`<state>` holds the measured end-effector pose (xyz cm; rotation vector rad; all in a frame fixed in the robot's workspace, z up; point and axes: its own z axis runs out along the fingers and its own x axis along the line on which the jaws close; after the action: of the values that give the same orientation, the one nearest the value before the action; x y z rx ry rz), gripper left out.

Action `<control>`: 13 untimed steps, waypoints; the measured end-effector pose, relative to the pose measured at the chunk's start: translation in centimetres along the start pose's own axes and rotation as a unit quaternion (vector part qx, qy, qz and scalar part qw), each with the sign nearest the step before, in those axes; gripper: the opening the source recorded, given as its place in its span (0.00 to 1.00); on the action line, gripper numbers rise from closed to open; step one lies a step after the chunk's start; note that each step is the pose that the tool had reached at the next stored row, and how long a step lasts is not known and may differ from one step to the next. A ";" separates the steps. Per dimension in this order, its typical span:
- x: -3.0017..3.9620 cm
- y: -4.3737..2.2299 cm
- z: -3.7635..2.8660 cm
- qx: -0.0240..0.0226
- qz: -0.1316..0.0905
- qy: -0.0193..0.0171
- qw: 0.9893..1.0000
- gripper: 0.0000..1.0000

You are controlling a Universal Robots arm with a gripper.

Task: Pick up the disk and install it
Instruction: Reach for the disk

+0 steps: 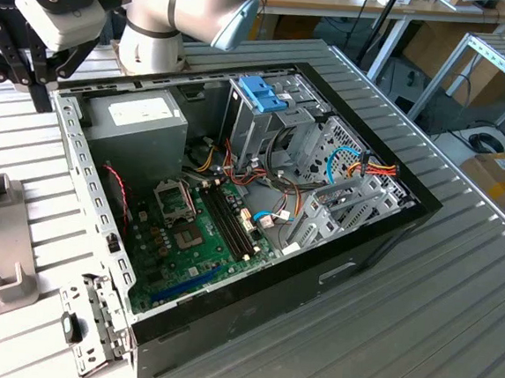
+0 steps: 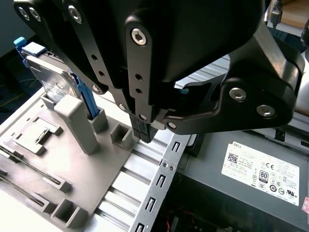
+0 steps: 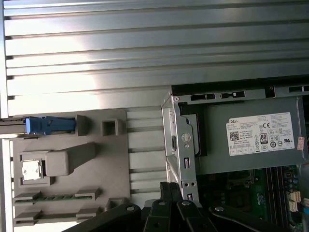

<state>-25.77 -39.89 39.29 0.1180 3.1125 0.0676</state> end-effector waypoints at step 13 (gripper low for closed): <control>0.37 -0.03 -0.01 0.000 0.000 0.000 1.000 0.10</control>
<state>-26.15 -39.89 39.29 0.1179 3.1125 0.0676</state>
